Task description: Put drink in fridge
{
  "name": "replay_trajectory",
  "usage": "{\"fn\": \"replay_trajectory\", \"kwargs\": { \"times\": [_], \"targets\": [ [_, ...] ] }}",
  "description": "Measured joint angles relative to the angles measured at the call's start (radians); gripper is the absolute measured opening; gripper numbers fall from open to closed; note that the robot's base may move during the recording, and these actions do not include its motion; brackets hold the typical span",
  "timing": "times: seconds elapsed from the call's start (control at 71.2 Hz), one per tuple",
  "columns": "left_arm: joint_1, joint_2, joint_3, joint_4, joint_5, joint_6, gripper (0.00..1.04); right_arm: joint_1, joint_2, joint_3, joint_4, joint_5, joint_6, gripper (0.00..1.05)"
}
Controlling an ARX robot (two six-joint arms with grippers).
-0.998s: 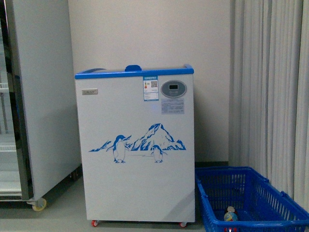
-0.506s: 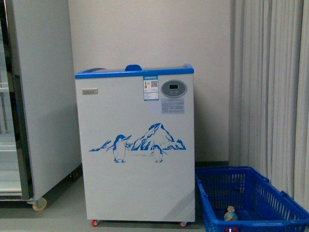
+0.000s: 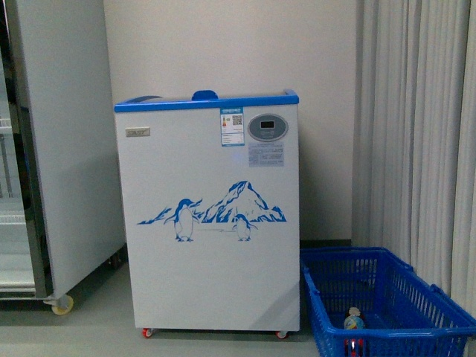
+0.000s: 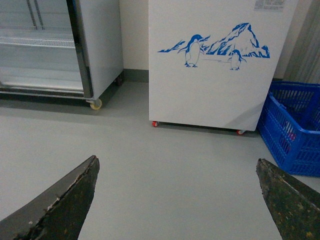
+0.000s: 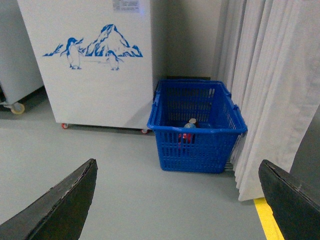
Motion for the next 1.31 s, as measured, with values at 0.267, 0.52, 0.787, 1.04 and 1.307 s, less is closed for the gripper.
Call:
{"fn": "replay_trajectory", "kwargs": {
  "times": [0.267,0.52,0.787,1.04,1.307],
  "targets": [
    [0.000,0.000,0.000,0.000,0.000,0.000,0.97,0.000,0.000,0.000,0.000,0.000,0.000,0.97],
    [0.000,0.000,0.000,0.000,0.001,0.000,0.97,0.000,0.000,0.000,0.000,0.000,0.000,0.97],
    [0.000,0.000,0.000,0.000,0.000,0.000,0.97,0.000,0.000,0.000,0.000,0.000,0.000,0.97],
    [0.000,0.000,0.000,0.000,0.002,0.000,0.97,0.000,0.000,0.000,0.000,0.000,0.000,0.97],
    [0.000,0.000,0.000,0.000,0.002,0.000,0.97,0.000,0.000,0.000,0.000,0.000,0.000,0.97]
  ]
}}
